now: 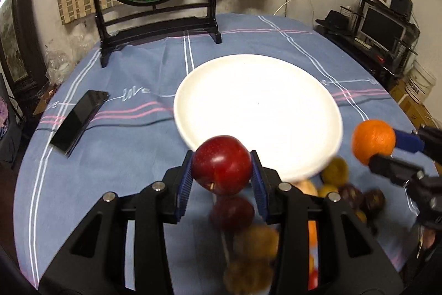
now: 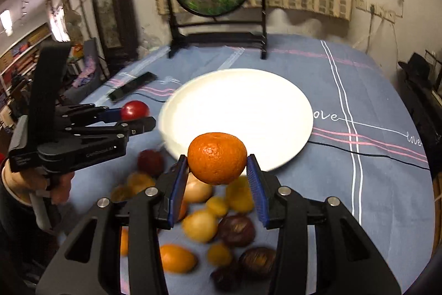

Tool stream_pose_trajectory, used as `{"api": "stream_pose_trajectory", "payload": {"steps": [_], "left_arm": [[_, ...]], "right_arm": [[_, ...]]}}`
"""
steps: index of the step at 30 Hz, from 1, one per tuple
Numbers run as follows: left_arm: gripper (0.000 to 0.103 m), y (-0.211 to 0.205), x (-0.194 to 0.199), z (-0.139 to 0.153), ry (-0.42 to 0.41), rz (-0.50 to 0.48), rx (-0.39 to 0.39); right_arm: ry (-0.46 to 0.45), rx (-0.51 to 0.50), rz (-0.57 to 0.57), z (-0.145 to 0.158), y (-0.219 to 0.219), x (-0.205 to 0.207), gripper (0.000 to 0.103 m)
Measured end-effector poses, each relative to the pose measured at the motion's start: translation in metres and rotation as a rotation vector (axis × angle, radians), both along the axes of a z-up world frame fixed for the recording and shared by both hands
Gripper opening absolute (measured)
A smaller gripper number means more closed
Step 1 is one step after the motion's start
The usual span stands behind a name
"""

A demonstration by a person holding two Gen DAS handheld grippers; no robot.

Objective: Organize fruits
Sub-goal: 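Carry both fruits onto the white plate and open both tools, then grasp the orange with the left tool while the right tool grasps a small orange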

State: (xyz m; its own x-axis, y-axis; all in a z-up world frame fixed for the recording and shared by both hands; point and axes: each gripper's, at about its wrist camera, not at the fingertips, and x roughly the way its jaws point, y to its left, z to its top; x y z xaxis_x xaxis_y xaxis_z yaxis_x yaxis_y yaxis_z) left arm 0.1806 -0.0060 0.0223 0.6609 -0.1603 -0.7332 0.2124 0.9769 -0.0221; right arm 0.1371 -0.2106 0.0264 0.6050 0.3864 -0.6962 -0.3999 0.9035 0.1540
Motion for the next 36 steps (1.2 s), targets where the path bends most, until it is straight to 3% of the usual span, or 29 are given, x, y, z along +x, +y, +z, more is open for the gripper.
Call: {"api": "stream_pose_trajectory", "payload": {"steps": [10, 11, 12, 15, 21, 25, 31, 36], "left_arm": [[0.041, -0.013, 0.059, -0.034, 0.090, 0.017, -0.012], [0.046, -0.012, 0.061, -0.036, 0.092, 0.028, -0.015], [0.062, -0.010, 0.061, -0.036, 0.089, 0.042, -0.008], [0.070, -0.010, 0.052, -0.028, 0.040, 0.035, 0.006], [0.089, -0.007, 0.020, -0.007, -0.038, 0.027, 0.007], [0.091, -0.001, -0.008, -0.002, -0.065, 0.025, -0.005], [0.093, 0.009, -0.048, -0.004, -0.063, 0.033, 0.014], [0.093, 0.017, -0.084, -0.014, -0.030, 0.040, -0.017]], "right_arm": [[0.126, -0.001, -0.095, -0.035, 0.001, 0.069, 0.047], [0.117, -0.012, -0.120, -0.036, 0.000, 0.072, 0.062], [0.092, -0.017, -0.149, -0.035, -0.002, 0.071, 0.070], [0.047, -0.011, -0.162, -0.029, -0.008, 0.067, 0.070], [0.051, 0.021, -0.178, -0.027, -0.030, 0.039, 0.070], [0.080, 0.069, -0.207, -0.034, -0.051, 0.010, 0.070], [0.136, 0.059, -0.226, -0.053, -0.067, -0.034, 0.070], [0.172, 0.088, -0.252, -0.066, -0.076, -0.065, 0.070]]}}
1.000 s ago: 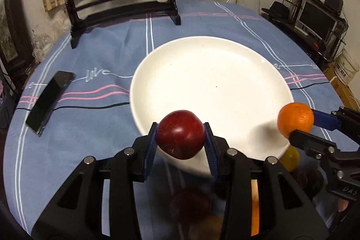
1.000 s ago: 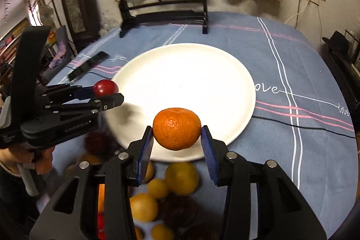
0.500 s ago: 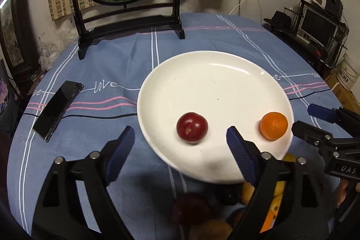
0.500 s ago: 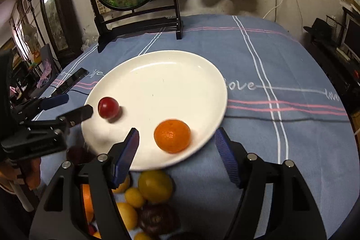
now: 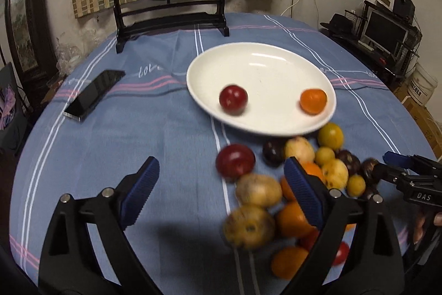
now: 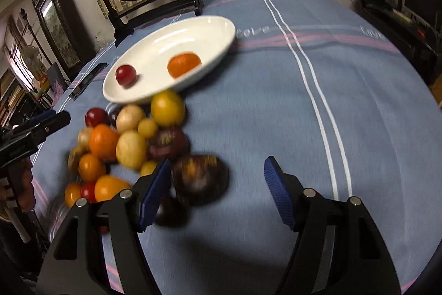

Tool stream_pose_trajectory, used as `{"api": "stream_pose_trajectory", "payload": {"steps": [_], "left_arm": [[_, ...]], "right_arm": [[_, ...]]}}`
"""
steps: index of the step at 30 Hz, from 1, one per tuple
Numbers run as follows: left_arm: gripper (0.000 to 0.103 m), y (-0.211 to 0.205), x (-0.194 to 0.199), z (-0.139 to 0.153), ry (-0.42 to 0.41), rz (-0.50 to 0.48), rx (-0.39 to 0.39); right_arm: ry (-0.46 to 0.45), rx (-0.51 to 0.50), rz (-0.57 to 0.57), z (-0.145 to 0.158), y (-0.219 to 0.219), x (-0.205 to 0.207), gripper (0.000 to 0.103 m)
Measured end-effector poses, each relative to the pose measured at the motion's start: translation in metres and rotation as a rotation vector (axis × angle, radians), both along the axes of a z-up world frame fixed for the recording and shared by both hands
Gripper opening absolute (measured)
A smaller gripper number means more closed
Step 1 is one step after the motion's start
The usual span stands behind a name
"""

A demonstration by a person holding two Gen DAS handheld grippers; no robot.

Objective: Organize fruits
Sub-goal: 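Grasp the orange with the left tool while the right tool grasps a small orange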

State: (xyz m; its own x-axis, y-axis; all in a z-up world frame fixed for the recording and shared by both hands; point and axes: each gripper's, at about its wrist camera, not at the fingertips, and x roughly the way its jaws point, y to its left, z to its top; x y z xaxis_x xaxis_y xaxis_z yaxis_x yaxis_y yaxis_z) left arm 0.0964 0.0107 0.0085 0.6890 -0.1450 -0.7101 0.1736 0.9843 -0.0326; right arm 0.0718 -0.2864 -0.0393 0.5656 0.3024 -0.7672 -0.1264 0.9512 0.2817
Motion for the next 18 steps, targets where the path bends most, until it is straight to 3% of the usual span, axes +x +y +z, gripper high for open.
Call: {"api": "stream_pose_trajectory", "payload": {"steps": [9, 18], "left_arm": [[0.093, -0.004, -0.050, -0.009, 0.026, -0.032, 0.006], [0.093, -0.012, -0.077, -0.019, 0.020, -0.074, 0.031]], "right_arm": [[-0.048, -0.046, 0.011, 0.008, 0.003, -0.042, 0.070], [-0.052, -0.085, 0.064, 0.002, 0.015, -0.056, 0.070]]}}
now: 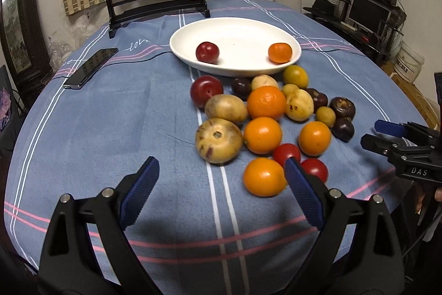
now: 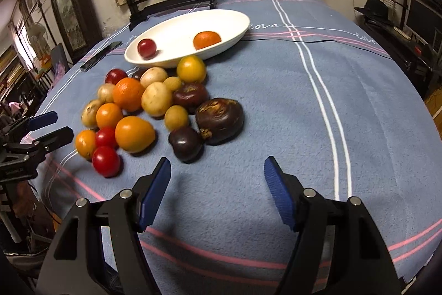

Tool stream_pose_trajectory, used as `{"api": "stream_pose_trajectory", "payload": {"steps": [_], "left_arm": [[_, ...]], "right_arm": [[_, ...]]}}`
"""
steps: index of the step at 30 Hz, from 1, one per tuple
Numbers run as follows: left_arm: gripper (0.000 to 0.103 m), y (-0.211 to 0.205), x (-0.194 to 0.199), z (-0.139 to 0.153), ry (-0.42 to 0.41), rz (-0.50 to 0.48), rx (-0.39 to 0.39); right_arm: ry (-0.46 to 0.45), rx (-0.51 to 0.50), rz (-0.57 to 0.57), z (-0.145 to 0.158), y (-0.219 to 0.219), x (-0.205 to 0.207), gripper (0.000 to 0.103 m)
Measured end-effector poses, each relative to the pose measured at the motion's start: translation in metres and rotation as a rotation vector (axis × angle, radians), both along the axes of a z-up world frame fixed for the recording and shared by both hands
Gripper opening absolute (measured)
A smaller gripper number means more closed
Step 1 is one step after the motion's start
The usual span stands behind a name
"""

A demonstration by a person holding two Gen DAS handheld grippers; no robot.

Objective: Organize fruits
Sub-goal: 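Grasp the orange with the left tool while the right tool grasps a small orange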

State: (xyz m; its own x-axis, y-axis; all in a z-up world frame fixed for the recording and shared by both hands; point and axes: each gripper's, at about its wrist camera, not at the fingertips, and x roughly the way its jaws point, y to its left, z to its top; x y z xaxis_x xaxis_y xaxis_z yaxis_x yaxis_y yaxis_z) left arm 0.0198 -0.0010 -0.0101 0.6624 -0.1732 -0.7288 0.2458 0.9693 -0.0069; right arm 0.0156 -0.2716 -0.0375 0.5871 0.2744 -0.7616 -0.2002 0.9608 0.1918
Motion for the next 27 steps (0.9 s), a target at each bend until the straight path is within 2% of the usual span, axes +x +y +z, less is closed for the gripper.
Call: {"api": "stream_pose_trajectory", "payload": {"steps": [4, 13, 16, 18, 20, 26, 27], "left_arm": [[0.093, -0.010, 0.001, -0.010, 0.011, -0.025, 0.043], [0.090, -0.011, 0.003, -0.021, 0.073, -0.043, 0.018], [0.070, -0.015, -0.001, -0.025, 0.107, -0.099, -0.007], [0.053, -0.018, -0.003, -0.026, 0.117, -0.127, -0.027], [0.048, -0.022, -0.003, -0.027, 0.118, -0.139, -0.027], [0.046, -0.030, 0.001, -0.032, 0.117, -0.146, -0.009], [0.042, -0.030, 0.001, -0.032, 0.115, -0.146, -0.011]], "right_arm": [[0.000, 0.007, 0.022, 0.000, 0.006, 0.000, 0.070], [0.005, 0.026, 0.059, -0.001, 0.012, 0.001, 0.070], [0.002, 0.027, 0.063, 0.000, 0.012, 0.001, 0.070], [0.001, 0.030, 0.060, 0.000, 0.010, 0.001, 0.070], [0.001, 0.031, 0.058, 0.000, 0.009, 0.001, 0.070], [0.004, 0.030, 0.057, -0.001, 0.009, 0.000, 0.070], [0.005, 0.029, 0.058, -0.001, 0.009, 0.000, 0.070]]}}
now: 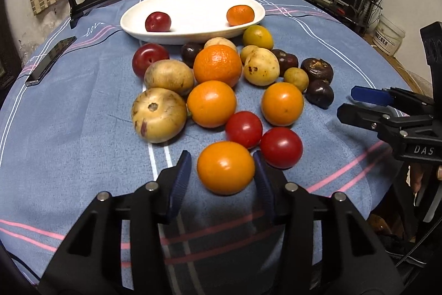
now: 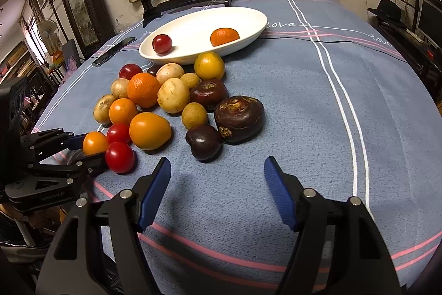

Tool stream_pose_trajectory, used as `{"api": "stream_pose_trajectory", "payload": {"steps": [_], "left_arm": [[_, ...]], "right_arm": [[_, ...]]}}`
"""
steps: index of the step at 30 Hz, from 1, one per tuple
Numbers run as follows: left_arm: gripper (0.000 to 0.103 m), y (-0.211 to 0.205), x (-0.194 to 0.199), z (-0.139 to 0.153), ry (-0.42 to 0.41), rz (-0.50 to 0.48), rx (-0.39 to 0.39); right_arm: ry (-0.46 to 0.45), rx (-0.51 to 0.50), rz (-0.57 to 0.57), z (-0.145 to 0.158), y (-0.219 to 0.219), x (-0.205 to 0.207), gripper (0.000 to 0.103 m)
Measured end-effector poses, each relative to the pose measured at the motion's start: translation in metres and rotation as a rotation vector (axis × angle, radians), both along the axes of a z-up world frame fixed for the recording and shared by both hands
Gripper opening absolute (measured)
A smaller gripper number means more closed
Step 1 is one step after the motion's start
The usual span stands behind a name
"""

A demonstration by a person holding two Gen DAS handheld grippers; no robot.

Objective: Organize fruits
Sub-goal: 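Grasp the orange with the left tool while the right tool grasps a small orange, then grasp the dark purple plum with the right tool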

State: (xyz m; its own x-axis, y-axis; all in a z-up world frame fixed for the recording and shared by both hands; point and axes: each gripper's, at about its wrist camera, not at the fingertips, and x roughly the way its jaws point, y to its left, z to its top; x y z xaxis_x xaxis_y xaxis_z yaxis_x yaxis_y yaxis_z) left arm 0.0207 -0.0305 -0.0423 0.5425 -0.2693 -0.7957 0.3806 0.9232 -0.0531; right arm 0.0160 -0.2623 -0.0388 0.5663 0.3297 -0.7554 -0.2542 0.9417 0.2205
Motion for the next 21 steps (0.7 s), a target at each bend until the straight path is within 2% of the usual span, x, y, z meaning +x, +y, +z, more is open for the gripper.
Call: {"api": "stream_pose_trajectory", "payload": {"steps": [1, 11, 15, 20, 21], "left_arm": [[0.038, 0.001, -0.001, 0.001, 0.000, -0.006, -0.010], [0.038, 0.016, -0.006, 0.013, -0.021, 0.024, -0.020], [0.038, 0.017, -0.007, 0.013, -0.022, 0.019, -0.028], [0.038, 0.019, -0.004, 0.009, -0.011, 0.018, -0.041], [0.038, 0.019, -0.004, 0.008, -0.010, 0.017, -0.043]], "right_arm": [[0.000, -0.001, 0.003, 0.000, 0.001, 0.000, 0.070], [0.022, -0.053, 0.029, -0.006, 0.016, 0.003, 0.070], [0.001, -0.091, 0.047, -0.007, 0.027, 0.005, 0.070], [0.018, -0.057, 0.049, -0.006, 0.034, 0.018, 0.062], [0.019, -0.060, 0.044, -0.006, 0.034, 0.020, 0.056]]}}
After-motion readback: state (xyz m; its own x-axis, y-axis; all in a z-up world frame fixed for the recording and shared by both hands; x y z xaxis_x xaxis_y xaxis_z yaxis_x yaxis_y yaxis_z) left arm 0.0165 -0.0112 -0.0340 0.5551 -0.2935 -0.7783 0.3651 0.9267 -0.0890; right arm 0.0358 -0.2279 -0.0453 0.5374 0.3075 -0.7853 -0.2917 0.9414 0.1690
